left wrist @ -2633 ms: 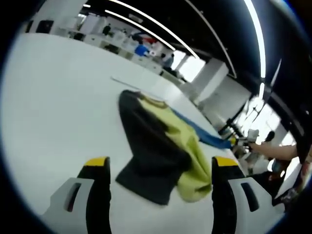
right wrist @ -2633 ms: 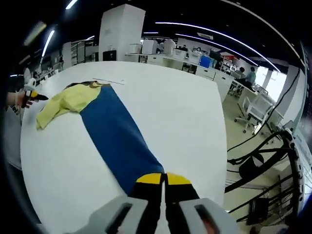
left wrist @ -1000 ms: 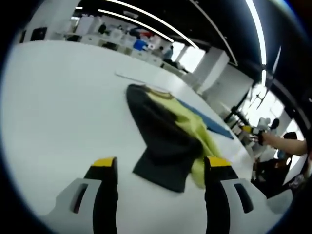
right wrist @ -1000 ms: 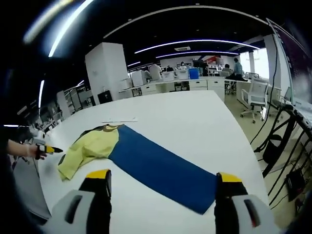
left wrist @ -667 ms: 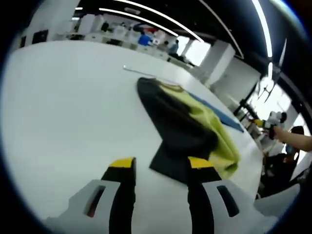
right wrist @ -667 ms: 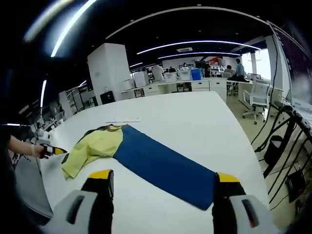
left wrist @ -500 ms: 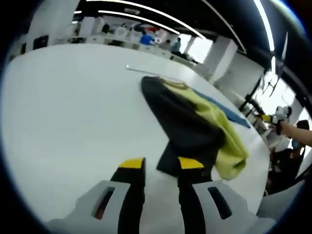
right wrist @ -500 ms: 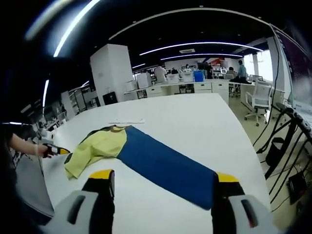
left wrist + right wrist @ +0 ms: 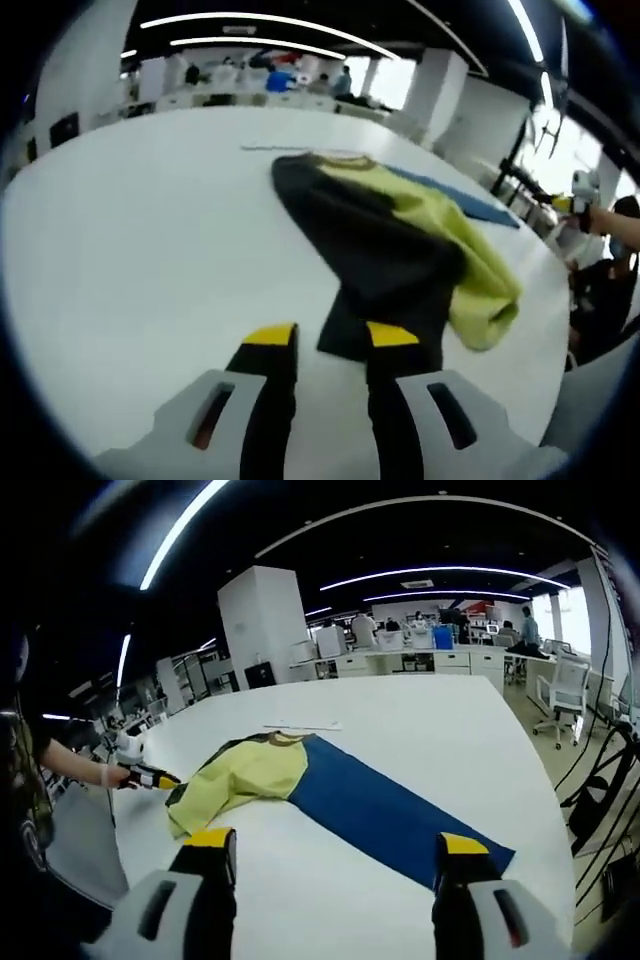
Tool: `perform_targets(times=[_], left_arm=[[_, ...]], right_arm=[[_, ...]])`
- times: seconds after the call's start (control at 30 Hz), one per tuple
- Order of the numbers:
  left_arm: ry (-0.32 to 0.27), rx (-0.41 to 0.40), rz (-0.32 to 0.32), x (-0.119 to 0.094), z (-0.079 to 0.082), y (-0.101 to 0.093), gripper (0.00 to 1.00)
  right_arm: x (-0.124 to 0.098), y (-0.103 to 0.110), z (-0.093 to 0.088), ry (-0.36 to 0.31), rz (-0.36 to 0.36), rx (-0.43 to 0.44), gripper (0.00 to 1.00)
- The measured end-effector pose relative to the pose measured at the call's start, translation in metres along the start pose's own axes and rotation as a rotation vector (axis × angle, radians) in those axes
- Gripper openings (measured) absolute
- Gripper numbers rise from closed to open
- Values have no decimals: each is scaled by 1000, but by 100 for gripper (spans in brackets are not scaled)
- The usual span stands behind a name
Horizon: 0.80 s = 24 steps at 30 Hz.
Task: Fold the garment on the visible template until the final outline fits inside the template.
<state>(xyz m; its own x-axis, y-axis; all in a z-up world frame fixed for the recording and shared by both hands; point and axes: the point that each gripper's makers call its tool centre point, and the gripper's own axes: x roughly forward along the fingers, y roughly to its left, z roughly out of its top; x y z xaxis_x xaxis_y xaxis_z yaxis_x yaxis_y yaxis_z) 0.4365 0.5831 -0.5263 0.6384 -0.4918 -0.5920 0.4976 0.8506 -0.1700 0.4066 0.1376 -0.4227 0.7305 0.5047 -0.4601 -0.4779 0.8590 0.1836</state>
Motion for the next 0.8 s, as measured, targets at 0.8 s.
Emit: perform_targets(times=[0.8], left_arm=[[-6, 91, 35, 1, -1, 0, 9]], right_arm=[[7, 23, -20, 122, 107, -80, 73]])
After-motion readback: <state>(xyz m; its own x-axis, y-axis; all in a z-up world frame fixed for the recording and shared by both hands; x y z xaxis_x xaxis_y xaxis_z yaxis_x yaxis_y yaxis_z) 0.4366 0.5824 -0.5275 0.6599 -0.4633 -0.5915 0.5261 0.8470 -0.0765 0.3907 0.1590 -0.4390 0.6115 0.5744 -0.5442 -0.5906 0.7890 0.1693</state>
